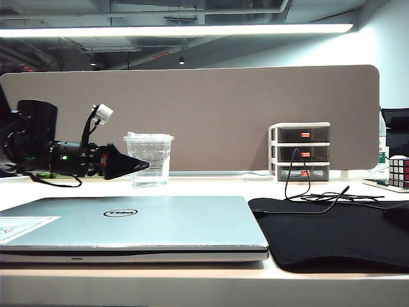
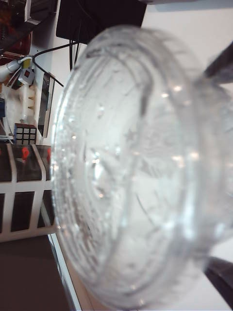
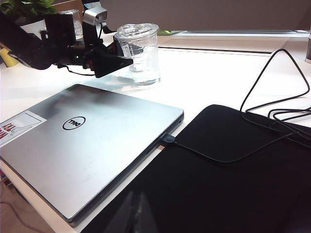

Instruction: Pick up the coffee cup and place it over the laptop.

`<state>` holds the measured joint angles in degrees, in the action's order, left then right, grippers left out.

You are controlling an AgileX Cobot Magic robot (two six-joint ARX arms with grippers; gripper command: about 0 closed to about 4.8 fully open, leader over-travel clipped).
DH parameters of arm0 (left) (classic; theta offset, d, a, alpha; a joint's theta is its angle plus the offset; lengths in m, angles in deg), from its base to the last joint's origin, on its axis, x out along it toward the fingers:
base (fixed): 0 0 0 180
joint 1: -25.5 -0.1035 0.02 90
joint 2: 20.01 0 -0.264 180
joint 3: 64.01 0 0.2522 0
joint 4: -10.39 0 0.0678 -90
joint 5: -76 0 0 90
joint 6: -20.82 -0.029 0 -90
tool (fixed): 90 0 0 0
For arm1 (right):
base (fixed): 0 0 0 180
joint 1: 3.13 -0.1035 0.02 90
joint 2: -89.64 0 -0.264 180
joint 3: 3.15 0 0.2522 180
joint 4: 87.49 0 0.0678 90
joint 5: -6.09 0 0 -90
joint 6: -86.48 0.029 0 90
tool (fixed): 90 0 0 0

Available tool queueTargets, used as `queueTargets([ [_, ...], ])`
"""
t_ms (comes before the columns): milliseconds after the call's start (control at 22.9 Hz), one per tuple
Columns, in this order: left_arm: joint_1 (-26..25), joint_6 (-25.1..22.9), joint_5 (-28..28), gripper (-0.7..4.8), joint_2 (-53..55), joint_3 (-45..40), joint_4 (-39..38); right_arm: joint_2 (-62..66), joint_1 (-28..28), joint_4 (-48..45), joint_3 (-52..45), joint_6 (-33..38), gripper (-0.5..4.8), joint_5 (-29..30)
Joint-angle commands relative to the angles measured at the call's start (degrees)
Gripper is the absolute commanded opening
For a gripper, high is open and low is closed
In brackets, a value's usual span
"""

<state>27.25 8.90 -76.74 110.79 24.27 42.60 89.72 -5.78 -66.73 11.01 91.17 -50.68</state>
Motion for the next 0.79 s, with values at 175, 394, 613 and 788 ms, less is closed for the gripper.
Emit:
queueTargets([
  [175,1.6,0.6,-0.3,4.79,1.8,3.5,-1.8,-0.1,-0.1,-0.7,-0.4,-0.2,-0.06,0.2],
  [394,2.4,0.4,0.5,4.79,2.5,4.0,-1.8,-0.1,0.0,-0.7,-0.4,-0.2,-0.06,0.2],
  [613,2.7,0.1,1.6,4.79,2.5,4.9,-1.7,-0.1,0.0,-0.7,-0.4,-0.2,-0.06,0.2],
  [788,2.8,0.7,2.1,4.79,2.5,6.0,-1.6,-0.1,0.0,-0.7,-0.4,-0.2,-0.06,0.2],
])
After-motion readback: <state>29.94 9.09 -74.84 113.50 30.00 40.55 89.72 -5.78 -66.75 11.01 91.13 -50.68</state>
